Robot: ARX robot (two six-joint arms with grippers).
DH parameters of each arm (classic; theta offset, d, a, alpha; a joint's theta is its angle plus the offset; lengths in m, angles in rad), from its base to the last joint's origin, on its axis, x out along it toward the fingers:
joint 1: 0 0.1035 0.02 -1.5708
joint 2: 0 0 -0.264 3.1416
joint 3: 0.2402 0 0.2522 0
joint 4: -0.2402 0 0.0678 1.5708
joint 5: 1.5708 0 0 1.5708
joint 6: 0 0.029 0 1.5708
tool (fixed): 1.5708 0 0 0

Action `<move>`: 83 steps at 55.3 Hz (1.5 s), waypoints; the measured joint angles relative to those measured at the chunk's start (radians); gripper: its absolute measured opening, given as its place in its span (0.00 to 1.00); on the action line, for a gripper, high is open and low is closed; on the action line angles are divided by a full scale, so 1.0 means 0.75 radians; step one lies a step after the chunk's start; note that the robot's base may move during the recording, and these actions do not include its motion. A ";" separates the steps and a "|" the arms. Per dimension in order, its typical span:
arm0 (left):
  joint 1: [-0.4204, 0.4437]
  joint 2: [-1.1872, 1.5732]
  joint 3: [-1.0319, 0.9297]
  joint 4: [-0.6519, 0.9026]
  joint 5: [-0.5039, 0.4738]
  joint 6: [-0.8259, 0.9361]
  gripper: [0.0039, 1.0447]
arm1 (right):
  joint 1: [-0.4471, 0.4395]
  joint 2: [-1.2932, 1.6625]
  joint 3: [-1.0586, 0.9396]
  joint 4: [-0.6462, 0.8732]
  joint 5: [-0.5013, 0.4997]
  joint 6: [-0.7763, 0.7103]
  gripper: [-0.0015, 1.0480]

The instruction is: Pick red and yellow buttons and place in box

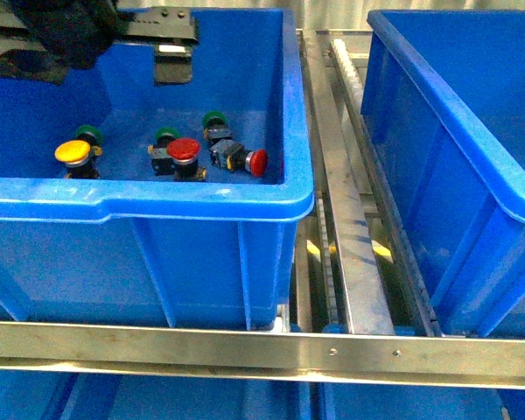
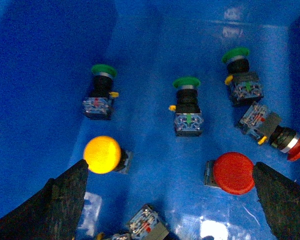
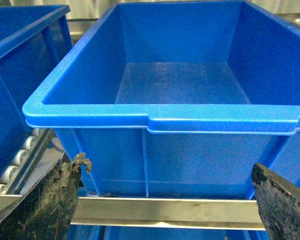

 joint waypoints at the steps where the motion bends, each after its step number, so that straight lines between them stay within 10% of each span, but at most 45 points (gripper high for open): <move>1: -0.004 0.022 0.021 -0.010 0.001 -0.003 0.93 | 0.000 0.000 0.000 0.000 0.000 -0.001 0.94; 75: -0.070 0.410 0.318 -0.174 -0.018 -0.066 0.93 | 0.000 0.000 0.000 0.000 0.000 0.000 0.94; 83: -0.073 0.436 0.339 -0.183 -0.018 -0.067 0.67 | 0.000 0.000 0.000 0.000 0.000 -0.001 0.94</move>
